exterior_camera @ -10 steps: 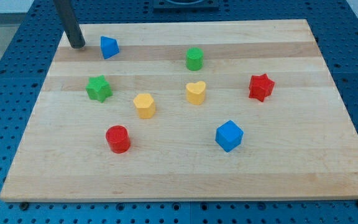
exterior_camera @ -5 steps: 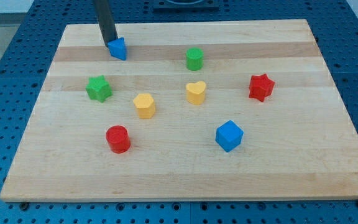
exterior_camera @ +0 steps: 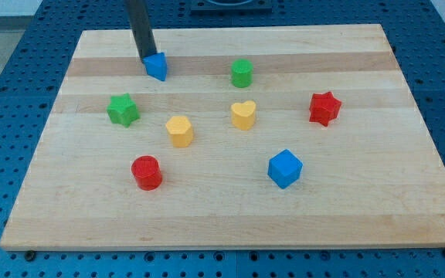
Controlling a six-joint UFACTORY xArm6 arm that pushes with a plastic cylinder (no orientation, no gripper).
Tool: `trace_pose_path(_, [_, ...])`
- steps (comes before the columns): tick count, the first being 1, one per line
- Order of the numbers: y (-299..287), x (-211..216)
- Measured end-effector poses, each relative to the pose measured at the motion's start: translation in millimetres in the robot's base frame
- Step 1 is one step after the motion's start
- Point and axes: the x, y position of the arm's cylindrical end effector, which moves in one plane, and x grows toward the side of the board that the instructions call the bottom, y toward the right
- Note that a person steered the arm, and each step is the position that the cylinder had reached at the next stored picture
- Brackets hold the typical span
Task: Push the blue triangle down a bit
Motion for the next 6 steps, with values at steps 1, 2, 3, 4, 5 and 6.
trace_pose_path(1, [14, 3])
trace_pose_path(2, [19, 11])
trace_pose_path(3, [19, 19])
trace_pose_path(4, [19, 29])
trace_pose_path(5, [19, 37])
trace_pose_path(6, [19, 39])
